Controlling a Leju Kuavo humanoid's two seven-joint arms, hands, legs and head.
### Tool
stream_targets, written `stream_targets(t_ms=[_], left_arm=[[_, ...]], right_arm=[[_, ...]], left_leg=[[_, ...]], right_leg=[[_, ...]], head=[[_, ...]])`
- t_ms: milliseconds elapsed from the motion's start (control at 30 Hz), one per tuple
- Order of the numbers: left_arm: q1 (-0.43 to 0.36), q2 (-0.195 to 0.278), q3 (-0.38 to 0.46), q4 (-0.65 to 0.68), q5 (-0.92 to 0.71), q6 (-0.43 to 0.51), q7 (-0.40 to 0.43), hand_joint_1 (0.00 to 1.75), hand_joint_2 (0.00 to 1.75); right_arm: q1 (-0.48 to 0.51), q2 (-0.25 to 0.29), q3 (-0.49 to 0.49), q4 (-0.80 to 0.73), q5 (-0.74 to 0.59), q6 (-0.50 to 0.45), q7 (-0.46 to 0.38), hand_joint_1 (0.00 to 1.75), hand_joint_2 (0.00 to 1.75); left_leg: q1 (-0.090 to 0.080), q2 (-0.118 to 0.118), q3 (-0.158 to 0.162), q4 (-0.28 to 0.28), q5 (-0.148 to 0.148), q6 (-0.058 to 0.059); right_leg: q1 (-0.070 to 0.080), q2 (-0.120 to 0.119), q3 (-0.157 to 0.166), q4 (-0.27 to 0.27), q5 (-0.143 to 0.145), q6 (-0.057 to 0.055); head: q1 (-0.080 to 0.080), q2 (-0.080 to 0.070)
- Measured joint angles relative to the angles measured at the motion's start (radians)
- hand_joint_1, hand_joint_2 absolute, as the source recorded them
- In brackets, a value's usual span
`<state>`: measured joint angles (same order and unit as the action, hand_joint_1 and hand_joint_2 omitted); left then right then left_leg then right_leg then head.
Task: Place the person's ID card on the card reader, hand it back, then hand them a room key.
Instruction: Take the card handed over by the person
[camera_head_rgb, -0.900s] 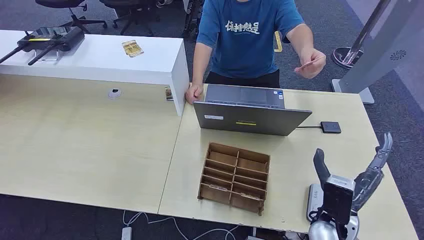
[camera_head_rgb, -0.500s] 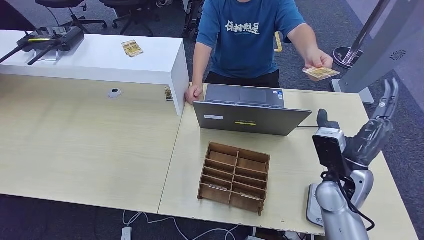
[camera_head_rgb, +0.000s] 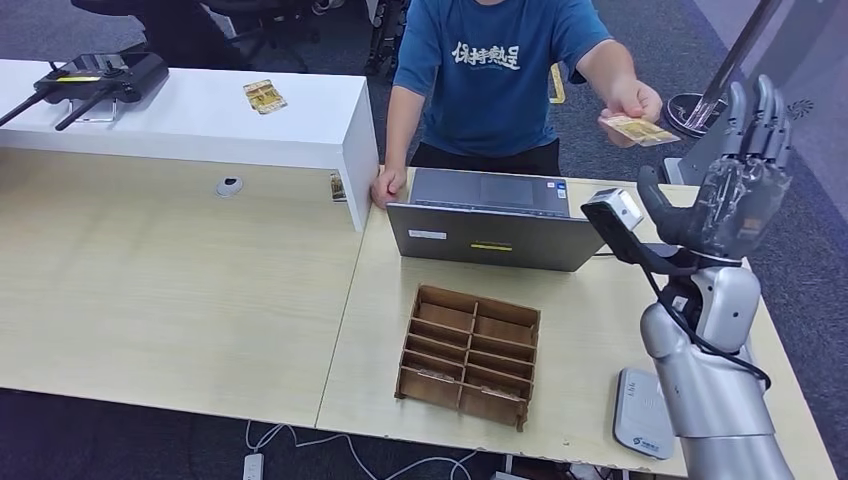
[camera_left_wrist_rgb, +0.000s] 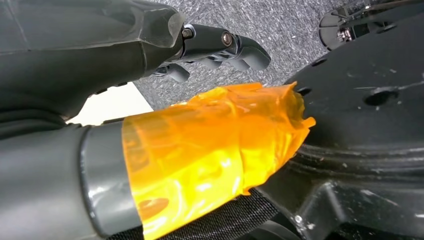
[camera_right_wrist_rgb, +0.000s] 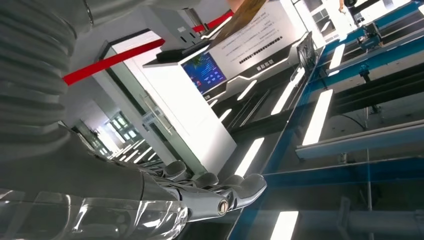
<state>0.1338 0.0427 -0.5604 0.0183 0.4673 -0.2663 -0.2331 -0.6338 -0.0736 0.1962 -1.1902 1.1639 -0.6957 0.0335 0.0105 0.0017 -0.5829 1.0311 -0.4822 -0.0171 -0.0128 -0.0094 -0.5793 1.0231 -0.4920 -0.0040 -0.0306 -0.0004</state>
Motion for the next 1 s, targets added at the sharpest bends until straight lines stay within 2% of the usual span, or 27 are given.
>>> stream_targets(t_ms=[167,233,767,833,867,900,967,1000], left_arm=[[-0.009,0.004,0.000,0.000,-0.034,0.000,0.007,0.00,0.00],[-0.013,0.005,0.000,0.000,-0.046,0.000,0.010,0.00,0.00],[-0.015,0.006,0.000,0.000,-0.082,0.003,0.010,0.00,0.00],[-0.015,0.006,0.000,0.000,-0.084,0.003,0.010,0.00,0.00],[-0.015,0.006,0.000,0.000,-0.086,0.004,0.009,0.00,0.00],[-0.014,0.006,0.000,0.000,-0.088,0.004,0.009,0.00,0.00],[-0.014,0.006,0.000,0.000,-0.092,0.004,0.008,0.00,0.00],[-0.014,0.006,0.000,0.000,-0.094,0.004,0.008,0.00,0.00]], right_arm=[[-0.068,-0.009,0.031,0.063,0.235,0.006,0.108,0.00,1.75],[-0.090,-0.014,0.043,0.088,0.285,0.007,0.130,0.00,1.75],[-0.096,-0.033,0.056,0.127,0.287,0.004,0.133,0.00,1.75],[-0.092,-0.036,0.056,0.127,0.293,0.003,0.133,0.04,1.75],[-0.090,-0.037,0.056,0.127,0.295,0.003,0.132,0.20,1.75],[-0.088,-0.039,0.056,0.127,0.296,0.003,0.130,0.52,1.75],[-0.083,-0.040,0.056,0.127,0.296,0.003,0.125,1.29,1.75],[-0.081,-0.040,0.056,0.127,0.296,0.003,0.123,1.55,1.75]], left_leg=[[0.000,0.001,0.000,0.000,0.000,0.000],[0.000,0.000,0.000,0.000,0.000,0.000],[0.000,0.000,0.000,0.000,0.001,-0.001],[0.000,0.000,0.000,0.000,0.001,-0.001],[0.000,0.000,0.000,0.000,0.001,-0.001],[0.000,0.000,0.000,0.000,0.001,-0.001],[0.000,0.000,0.000,0.000,0.001,-0.001],[0.000,0.000,0.000,0.000,0.001,-0.001]], right_leg=[[0.000,0.001,-0.001,0.000,0.000,-0.001],[0.000,0.000,0.000,0.000,0.000,-0.001],[0.000,0.000,-0.001,0.000,0.000,-0.001],[0.000,0.000,-0.001,0.000,0.000,-0.001],[0.000,0.000,-0.001,0.000,0.000,-0.001],[0.000,0.000,-0.001,0.000,0.000,-0.001],[0.000,0.000,-0.001,0.000,0.000,-0.001],[0.000,0.000,-0.001,0.000,0.000,-0.001]], head=[[0.000,0.000],[0.000,0.000],[0.000,0.000],[0.000,0.000],[0.000,0.000],[0.000,0.000],[0.000,0.000],[0.000,0.000]])
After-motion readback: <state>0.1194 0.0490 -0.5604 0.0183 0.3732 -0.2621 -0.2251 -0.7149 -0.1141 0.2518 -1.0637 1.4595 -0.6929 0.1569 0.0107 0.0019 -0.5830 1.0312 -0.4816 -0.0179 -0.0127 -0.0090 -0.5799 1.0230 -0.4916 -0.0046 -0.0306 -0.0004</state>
